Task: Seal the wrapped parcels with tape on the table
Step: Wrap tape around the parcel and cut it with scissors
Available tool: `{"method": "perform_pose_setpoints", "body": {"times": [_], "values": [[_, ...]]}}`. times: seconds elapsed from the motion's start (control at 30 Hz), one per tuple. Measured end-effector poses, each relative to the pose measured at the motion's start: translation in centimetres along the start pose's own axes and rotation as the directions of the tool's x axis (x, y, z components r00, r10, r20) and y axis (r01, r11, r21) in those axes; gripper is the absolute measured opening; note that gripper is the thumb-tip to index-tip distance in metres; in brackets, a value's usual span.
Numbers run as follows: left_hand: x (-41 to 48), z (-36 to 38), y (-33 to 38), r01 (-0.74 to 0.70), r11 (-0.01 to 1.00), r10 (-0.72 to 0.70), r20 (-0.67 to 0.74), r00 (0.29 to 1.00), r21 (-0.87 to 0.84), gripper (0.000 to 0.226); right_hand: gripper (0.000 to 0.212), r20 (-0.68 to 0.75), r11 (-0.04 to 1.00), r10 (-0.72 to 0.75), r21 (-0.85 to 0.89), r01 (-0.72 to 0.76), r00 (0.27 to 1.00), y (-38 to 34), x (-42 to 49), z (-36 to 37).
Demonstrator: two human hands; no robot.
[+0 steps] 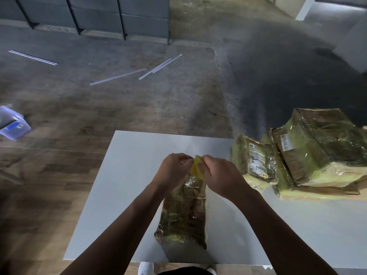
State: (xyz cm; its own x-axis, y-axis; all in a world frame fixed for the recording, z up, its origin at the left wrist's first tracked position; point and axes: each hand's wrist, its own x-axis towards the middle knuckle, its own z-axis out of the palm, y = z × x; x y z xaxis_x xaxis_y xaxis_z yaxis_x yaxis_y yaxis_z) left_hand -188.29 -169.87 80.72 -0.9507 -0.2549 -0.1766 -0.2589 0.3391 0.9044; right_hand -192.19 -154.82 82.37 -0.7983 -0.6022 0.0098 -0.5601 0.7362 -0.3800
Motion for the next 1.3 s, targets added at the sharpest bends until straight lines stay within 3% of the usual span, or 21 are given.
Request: {"method": "perform_pose_setpoints", "body": {"times": [0.3, 0.4, 0.57, 0.77, 0.93, 1.0, 1.07, 1.13, 1.2, 1.3], "values": [[-0.1, 0.4, 0.1, -0.035, 0.998, 0.038, -0.069, 0.997, 0.057, 0.004, 0.033, -0.016, 0.999, -0.03, 0.012, 0.031, 0.999, -0.3, 0.0, -0.2], [0.1, 0.3, 0.0, 0.005, 1.0, -0.006, -0.057, 0.998, -0.025, 0.011, 0.032, -0.026, 1.0, -0.03, 0.007, 0.03, 0.999, -0.2, 0.0, -0.1], [0.3, -0.3, 0.0, 0.068, 0.986, -0.067, 0.016, 0.998, -0.151, 0.004, 0.032, -0.046, 1.0, -0.022, 0.015, 0.023, 0.999, 0.1, -0.1, -0.3], [0.6, 0.2, -0.1, -0.002, 0.991, 0.003, -0.009, 1.0, 0.134, 0.014, 0.033, -0.008, 1.0, -0.01, 0.009, 0.011, 1.0, 0.1, 0.4, -0.1], [0.7, -0.4, 0.9, -0.037, 0.984, 0.042, -0.024, 0.999, 0.176, 0.015, 0.034, 0.002, 0.995, -0.012, -0.096, 0.012, 1.0, 0.1, 1.8, -1.0], [1.1, -1.1, 1.5, 0.012, 0.994, -0.012, 0.0, 1.0, 0.105, 0.019, 0.035, 0.014, 0.998, -0.03, -0.05, 0.031, 0.999, 0.3, 2.1, -1.4], [1.6, -1.9, 2.0, 0.088, 0.996, -0.087, 0.023, 0.996, -0.009, 0.022, 0.038, 0.115, 0.989, -0.031, 0.15, 0.014, 0.993, 0.8, 1.9, -1.7], [1.9, -2.8, 2.3, 0.155, 0.983, -0.151, 0.042, 0.988, -0.1, 0.022, 0.055, 0.188, 0.953, -0.03, 0.3, -0.029, 0.982, 1.4, 1.6, -1.5], [2.1, -3.4, 2.5, 0.169, 0.972, -0.158, 0.076, 0.984, -0.165, 0.019, 0.064, 0.141, 0.953, -0.032, 0.301, -0.013, 0.989, 2.1, 1.4, -0.9], [2.2, -3.8, 2.6, 0.146, 0.974, -0.135, 0.075, 0.988, -0.175, 0.027, 0.061, 0.022, 0.97, -0.054, 0.239, 0.047, 0.998, 2.1, 1.9, -0.2]]}}
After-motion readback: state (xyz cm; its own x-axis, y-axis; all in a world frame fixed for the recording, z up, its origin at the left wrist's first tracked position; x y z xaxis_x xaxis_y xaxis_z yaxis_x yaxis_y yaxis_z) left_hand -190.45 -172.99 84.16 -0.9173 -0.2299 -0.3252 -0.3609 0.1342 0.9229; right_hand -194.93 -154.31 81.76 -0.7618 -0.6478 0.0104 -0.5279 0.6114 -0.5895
